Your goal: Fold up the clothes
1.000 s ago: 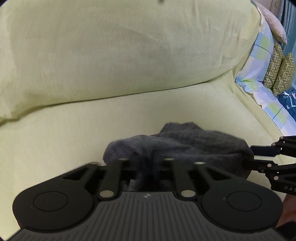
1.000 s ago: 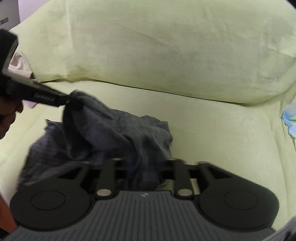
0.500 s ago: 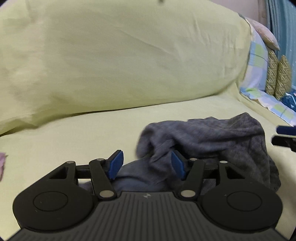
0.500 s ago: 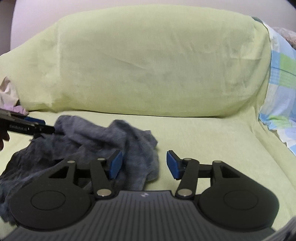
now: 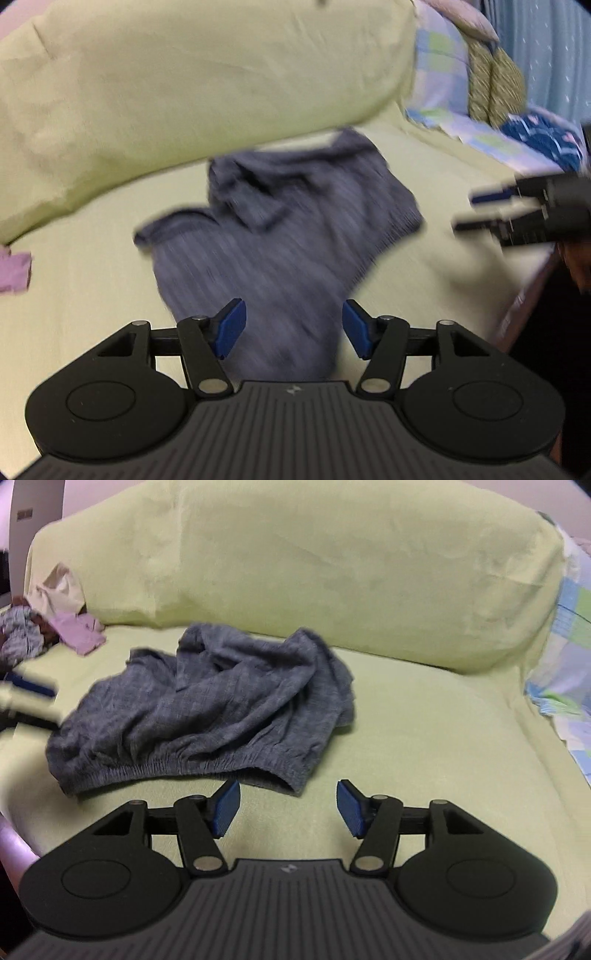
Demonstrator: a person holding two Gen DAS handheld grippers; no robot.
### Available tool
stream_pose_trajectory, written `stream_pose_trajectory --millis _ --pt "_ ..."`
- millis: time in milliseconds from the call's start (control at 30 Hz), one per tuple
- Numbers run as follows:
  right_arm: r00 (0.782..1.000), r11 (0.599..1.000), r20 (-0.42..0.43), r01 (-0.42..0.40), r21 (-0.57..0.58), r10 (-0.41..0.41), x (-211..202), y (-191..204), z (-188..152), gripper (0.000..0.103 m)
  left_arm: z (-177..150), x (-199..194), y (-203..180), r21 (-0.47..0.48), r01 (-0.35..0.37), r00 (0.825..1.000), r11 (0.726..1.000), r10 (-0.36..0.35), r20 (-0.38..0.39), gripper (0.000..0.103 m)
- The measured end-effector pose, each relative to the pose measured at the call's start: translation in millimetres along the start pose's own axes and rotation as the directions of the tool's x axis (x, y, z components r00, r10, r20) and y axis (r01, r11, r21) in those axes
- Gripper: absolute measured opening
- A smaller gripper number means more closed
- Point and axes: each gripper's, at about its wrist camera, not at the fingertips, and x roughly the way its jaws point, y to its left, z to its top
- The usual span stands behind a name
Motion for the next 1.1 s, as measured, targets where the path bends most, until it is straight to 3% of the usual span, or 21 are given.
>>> stream_pose_trajectory --millis 200,267,433,533,600,633,700,733,867,1100 --pt "0.999 0.999 -0.04 -0.025 -0.046 0.024 -10.3 4.8 -9.1 0.047 -27.8 9.3 -20.4 0.001 -0.053 0.997 0.999 0.053 -0.056 0.052" --pt "0.997 0.998 -0.05 -0.054 -0.029 0.053 -6.6 5.6 -3.3 0.039 -27.7 19.6 -19.0 -0.007 -0.058 0.997 0.998 0.057 -0.059 0.052" --pt "0.993 0.997 -0.104 -0.065 -0.039 0.06 21.8 7.9 9.1 0.038 -16.5 49.4 -9.7 -0.019 -0.081 0.994 0.997 0.08 -0.068 0.052" --pt "0.991 0.997 -0.121 -0.055 -0.047 0.049 44.8 5.3 11.8 0.038 -10.0 63.9 2.3 -0.077 -0.083 0.995 0.994 0.078 -0.062 0.052" --pt "0.992 0.998 -0.12 -0.04 -0.042 0.035 61.2 1.6 14.2 0.038 -5.7 69.9 7.6 -0.09 -0.082 0.995 0.993 0.077 -0.056 0.043" --pt "0.992 0.998 -0.121 -0.041 -0.037 0.037 66.0 0.6 14.6 0.037 -3.9 71.5 9.4 -0.093 -0.082 0.996 0.992 0.077 -0.053 0.028" --pt "0.992 0.998 -0.12 -0.046 -0.031 0.042 74.2 -1.5 15.2 0.019 1.2 75.8 15.1 -0.09 -0.066 0.996 0.994 0.061 -0.061 0.026" --pt "0.992 0.998 -0.119 -0.05 -0.028 0.046 78.1 -2.7 15.6 0.004 2.6 74.0 16.7 -0.087 -0.056 0.997 0.995 0.05 -0.063 0.024" --pt "0.99 0.997 -0.116 -0.081 -0.012 0.079 69.7 -9.5 17.4 0.003 4.2 56.1 18.5 -0.077 0.01 0.997 0.997 -0.016 -0.072 0.023" --pt "0.98 0.992 -0.169 -0.113 -0.052 0.102 -0.3 -12.2 3.8 0.003 -0.5 8.8 -1.2 -0.017 0.135 0.981 0.991 -0.136 -0.136 0.021"
